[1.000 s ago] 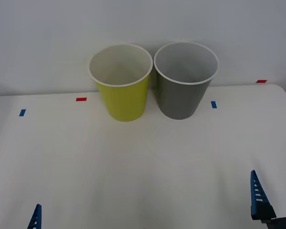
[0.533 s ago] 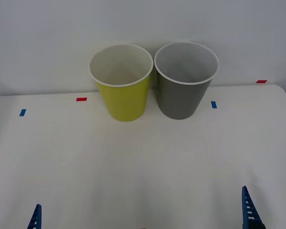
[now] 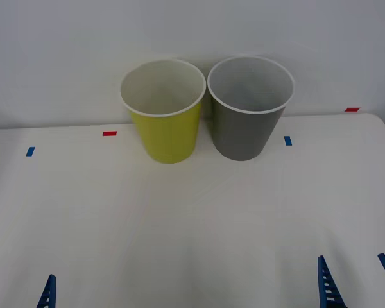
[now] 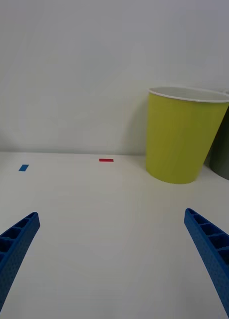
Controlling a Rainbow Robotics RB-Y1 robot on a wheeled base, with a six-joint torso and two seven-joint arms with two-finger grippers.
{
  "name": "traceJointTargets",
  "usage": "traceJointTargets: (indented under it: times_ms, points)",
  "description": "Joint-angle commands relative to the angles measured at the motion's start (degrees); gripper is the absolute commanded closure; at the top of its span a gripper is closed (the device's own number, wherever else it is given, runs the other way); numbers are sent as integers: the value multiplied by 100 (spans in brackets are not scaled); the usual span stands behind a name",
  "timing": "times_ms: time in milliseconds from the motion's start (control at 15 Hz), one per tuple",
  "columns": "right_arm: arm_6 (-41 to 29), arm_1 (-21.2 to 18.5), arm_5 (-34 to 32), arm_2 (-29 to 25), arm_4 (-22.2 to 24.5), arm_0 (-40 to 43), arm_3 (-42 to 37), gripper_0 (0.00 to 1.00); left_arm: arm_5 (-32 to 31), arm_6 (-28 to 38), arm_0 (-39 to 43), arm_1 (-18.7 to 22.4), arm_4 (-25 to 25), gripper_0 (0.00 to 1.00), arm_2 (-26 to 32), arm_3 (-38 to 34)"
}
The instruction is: Put cans in the gray bin and PET bottles in the light green bin.
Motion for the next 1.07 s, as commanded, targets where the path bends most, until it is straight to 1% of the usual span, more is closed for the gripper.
traceJointTargets:
  times_ms: [67,1067]
  points:
    - [1,0,1,1,2,0,0,0,0,0,0,0,0,0,0,0]
    - [1,0,1,1,2,0,0,0,0,0,0,0,0,0,0,0]
